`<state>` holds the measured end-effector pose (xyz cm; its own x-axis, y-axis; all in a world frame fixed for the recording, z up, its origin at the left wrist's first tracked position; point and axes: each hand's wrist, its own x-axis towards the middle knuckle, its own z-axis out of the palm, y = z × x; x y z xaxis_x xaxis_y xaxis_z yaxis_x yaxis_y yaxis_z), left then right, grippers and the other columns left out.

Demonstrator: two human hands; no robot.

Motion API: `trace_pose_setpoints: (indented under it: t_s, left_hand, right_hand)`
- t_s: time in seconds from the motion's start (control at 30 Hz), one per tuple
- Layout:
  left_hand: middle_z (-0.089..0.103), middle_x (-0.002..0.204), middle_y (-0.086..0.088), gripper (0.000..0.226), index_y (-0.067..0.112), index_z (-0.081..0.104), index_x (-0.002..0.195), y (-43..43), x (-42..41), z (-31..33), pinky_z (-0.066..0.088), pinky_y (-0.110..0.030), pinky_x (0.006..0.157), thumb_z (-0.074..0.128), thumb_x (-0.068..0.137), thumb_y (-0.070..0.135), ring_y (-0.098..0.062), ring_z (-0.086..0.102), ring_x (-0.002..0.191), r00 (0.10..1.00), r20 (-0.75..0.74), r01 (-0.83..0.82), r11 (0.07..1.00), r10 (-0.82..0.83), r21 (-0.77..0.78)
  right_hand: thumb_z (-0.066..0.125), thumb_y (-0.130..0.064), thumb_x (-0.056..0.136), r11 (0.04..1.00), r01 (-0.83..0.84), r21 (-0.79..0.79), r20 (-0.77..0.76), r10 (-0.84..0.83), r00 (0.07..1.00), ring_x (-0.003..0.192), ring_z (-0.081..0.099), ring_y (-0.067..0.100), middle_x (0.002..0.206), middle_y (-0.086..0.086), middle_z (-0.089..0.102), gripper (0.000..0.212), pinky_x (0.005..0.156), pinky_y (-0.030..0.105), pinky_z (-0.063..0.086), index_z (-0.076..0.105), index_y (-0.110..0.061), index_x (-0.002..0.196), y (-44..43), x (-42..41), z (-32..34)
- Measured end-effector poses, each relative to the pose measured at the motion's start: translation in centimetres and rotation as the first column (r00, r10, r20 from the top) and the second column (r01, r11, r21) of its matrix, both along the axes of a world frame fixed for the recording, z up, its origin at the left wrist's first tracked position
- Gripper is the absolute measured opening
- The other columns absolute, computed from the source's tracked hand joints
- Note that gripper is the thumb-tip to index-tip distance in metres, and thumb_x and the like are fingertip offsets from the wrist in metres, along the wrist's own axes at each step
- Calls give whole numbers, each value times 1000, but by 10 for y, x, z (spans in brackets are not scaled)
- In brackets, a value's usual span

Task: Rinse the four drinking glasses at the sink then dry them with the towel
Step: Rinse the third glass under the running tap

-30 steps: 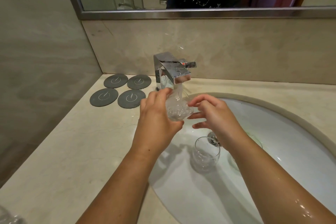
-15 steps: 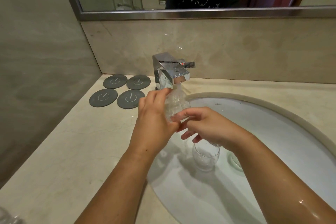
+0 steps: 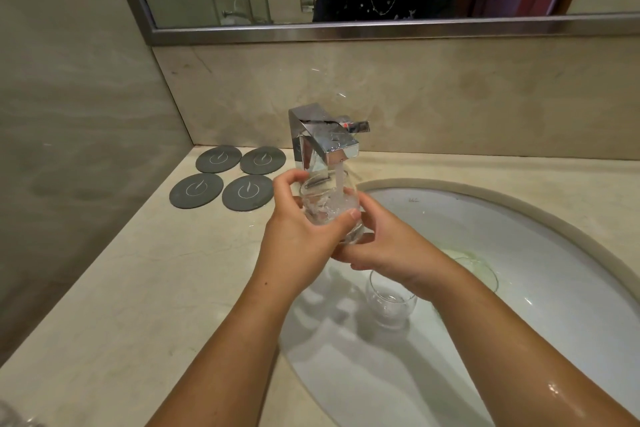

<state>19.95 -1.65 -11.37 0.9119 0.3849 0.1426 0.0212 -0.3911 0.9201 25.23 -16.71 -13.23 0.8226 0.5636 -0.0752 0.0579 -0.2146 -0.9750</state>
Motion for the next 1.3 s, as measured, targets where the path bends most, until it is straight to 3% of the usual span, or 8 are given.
trace_pose_setpoints:
  t_s: [0.2,0.33,0.43,0.57,0.77,0.93,1.13,1.3]
  left_hand:
    - [45,127,14,51,31,61,118,5,4,-9,33,-3,86,81,78,54,-4,44,121,998,-66,44,937,-23,345]
    - [56,116,18,27,28,74,102,9,6,-11,38,-9,96,79,84,47,-6,51,115,988,23,120,844,-154,522]
    - [65,118,21,34,33,74,108,7,6,-14,51,-32,98,64,87,58,-4,60,116,973,-55,219,833,-222,508]
    - [71,119,18,25,31,75,117,3,6,-12,45,-11,93,68,97,44,1,63,113,951,-115,307,837,-286,453]
    - [78,86,17,10,30,79,92,-1,7,-13,54,-24,79,71,97,34,4,72,85,954,-100,298,920,-282,254]
    - [73,124,15,32,28,72,127,-1,7,-14,48,-24,102,67,99,42,2,63,116,956,-109,293,889,-272,352]
    - [80,87,9,6,32,79,94,6,10,-14,60,-44,86,76,92,36,-11,76,86,963,-59,268,953,-262,144]
    - [73,93,15,9,29,74,98,9,8,-10,51,-17,82,79,91,29,3,67,89,993,25,112,975,-119,192]
  right_hand:
    - [84,-12,73,991,132,30,44,-133,990,87,72,9,112,-10,76,73,74,37,61,57,-42,134,7,6,-14]
    - [83,-9,76,991,122,-48,155,-113,981,118,67,2,128,-23,68,79,97,43,59,53,-56,132,1,10,-20]
    - [82,-10,73,991,111,-73,192,-95,977,132,58,10,143,-11,60,85,107,45,54,48,-48,141,0,10,-20]
    - [79,-15,71,991,103,-80,267,-79,960,129,60,4,145,-6,57,79,105,35,53,49,-58,131,1,10,-19]
    - [81,-3,82,988,143,-53,328,-118,937,127,57,3,143,-9,55,80,98,13,47,48,-42,144,-2,12,-21]
    - [81,-2,81,986,160,-46,326,-137,936,121,61,0,138,-9,57,80,97,17,50,46,-52,134,-1,11,-22]
    - [82,-4,82,974,217,-67,310,-187,932,119,63,9,137,-5,59,77,96,30,57,52,-41,142,0,14,-23]
    - [88,-11,78,961,261,-87,226,-236,945,119,62,6,134,-14,63,77,90,19,54,52,-43,138,-1,13,-23]
